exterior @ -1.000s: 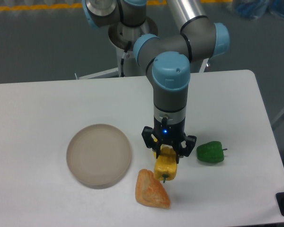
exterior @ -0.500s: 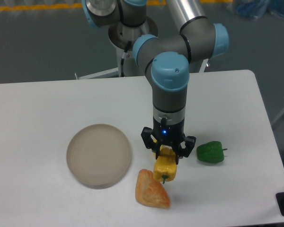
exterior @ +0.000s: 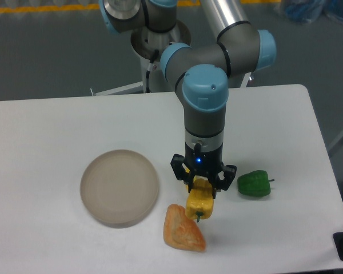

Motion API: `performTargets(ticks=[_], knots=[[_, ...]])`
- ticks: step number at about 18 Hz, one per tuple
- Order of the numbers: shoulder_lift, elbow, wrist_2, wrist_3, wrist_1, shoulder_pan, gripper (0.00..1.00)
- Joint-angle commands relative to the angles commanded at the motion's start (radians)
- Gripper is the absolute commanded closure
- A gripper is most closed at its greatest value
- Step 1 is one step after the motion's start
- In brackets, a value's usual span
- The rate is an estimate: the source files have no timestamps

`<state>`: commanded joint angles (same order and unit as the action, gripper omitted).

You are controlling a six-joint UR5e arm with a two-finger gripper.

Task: Place the yellow pepper on the plate
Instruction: 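Carry the yellow pepper past the banana toward the plate, then move the yellow pepper over the plate and lower it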

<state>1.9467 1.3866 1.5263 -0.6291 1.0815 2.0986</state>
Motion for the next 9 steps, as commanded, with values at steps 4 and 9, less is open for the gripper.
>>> performTargets(ticks=[4,9], knots=[[-0.049,0.087,-0.002,0.012,0.0,-0.026,0.62],[-0.063,0.166,-0.002,0.241,0.0,-0.139,0.62]])
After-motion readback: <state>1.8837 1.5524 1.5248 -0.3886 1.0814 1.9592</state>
